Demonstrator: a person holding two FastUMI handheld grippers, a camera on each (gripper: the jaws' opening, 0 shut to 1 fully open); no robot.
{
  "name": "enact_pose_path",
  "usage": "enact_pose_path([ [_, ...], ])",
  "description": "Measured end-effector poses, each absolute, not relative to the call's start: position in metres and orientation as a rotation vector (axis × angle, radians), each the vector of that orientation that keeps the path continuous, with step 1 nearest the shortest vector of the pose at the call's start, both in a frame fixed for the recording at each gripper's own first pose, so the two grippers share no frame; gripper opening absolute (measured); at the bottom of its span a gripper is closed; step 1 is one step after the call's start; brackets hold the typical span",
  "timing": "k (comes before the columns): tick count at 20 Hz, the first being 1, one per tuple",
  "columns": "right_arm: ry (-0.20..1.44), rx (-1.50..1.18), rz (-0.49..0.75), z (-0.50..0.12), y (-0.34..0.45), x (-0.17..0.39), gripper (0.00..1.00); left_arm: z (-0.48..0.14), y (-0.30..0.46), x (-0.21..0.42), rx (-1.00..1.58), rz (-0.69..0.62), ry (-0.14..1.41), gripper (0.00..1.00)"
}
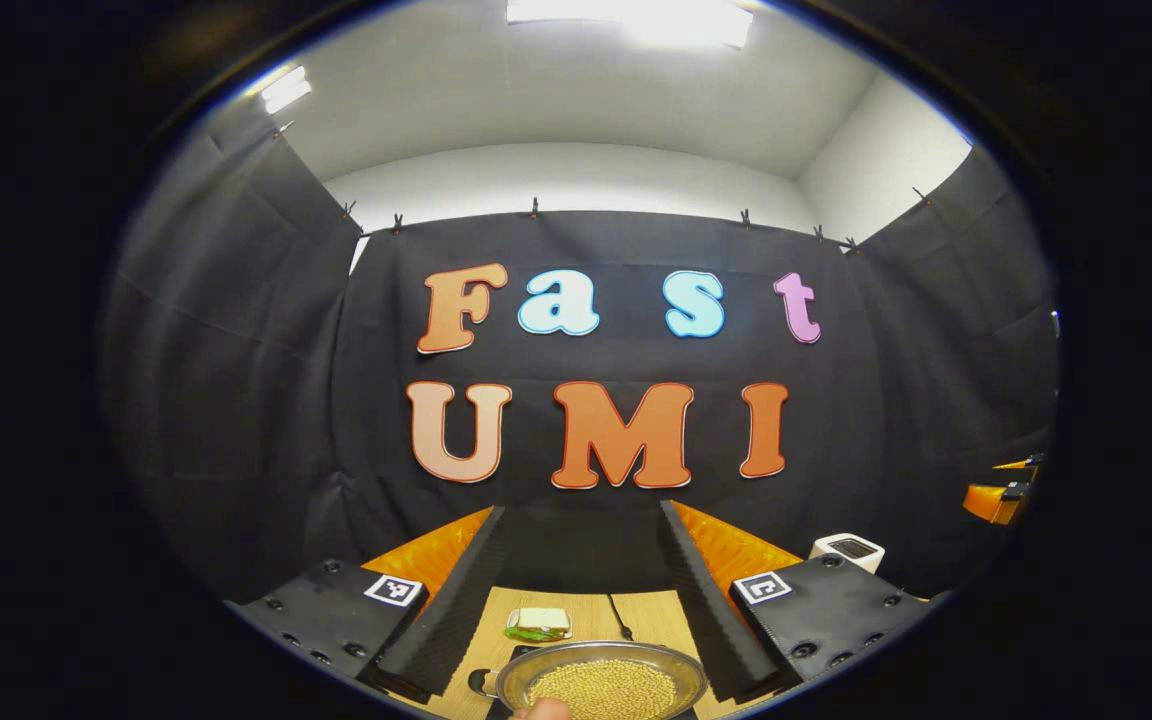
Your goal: First push the handle of the pot to place it horizontally, then grasp the pot with both hands and set it on the induction cooktop.
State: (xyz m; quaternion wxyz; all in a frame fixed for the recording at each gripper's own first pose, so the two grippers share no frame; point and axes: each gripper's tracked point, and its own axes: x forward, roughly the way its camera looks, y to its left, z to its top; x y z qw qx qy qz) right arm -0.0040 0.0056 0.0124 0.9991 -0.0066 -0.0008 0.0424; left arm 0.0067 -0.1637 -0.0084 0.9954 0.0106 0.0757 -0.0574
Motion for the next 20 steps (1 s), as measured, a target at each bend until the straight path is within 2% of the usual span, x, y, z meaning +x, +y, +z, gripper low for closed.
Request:
enact_pose_path([
  [20,0.01,0.003,0.078,0.0,-0.004,0.005,0.96,-0.021,-0.166,0.015,-0.002,-0.1,0.181,0.98],
])
